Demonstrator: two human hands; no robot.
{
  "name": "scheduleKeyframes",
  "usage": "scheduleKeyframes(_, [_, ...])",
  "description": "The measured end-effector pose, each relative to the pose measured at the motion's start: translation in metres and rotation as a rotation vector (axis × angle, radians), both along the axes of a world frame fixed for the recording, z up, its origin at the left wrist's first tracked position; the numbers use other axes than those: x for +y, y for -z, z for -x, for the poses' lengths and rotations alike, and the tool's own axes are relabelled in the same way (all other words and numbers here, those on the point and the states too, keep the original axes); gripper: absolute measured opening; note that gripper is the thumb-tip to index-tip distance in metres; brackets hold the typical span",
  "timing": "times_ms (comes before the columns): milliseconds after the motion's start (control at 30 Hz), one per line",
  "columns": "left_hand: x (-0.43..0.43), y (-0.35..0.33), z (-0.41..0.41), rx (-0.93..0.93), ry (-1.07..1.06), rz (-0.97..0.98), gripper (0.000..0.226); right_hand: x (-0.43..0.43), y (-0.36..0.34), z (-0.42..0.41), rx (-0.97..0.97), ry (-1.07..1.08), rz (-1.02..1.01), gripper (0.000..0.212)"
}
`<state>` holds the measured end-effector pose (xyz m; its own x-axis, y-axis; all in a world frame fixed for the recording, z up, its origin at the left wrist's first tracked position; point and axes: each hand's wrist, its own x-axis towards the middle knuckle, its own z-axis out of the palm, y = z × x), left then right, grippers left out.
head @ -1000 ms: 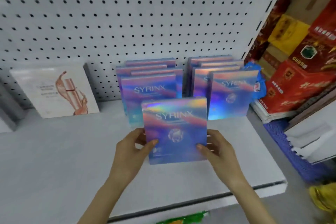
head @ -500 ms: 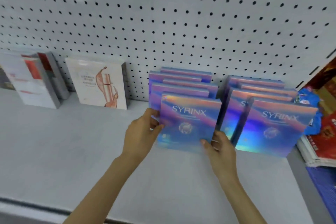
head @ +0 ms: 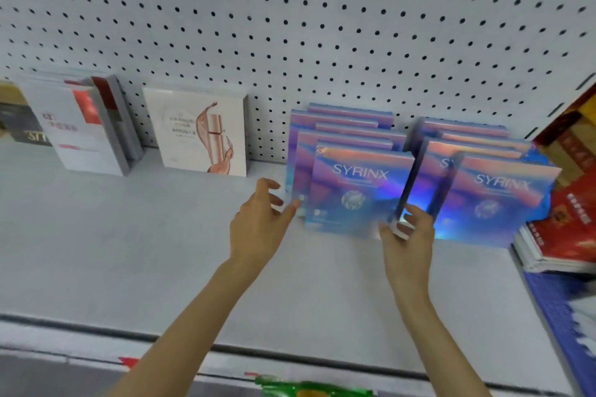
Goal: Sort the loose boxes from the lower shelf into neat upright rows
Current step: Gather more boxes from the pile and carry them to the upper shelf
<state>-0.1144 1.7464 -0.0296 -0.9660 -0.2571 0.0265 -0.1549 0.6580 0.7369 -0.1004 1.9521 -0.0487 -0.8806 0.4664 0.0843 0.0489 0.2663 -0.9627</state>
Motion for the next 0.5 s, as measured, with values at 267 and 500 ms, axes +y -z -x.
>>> scheduleKeyframes(267, [-0.152,0.023,-0.104,-0.012,0.090,-0.143,0.035,-0.138,-0.015,-0.063,-0.062,-0.331,-0.015,0.043])
scheduleKeyframes(500, [-0.311,0.022,-0.224,0.042,-0.277,-0.338,0.026,-0.332,-0.021,-0.128,-0.177,-0.847,0.004,0.049])
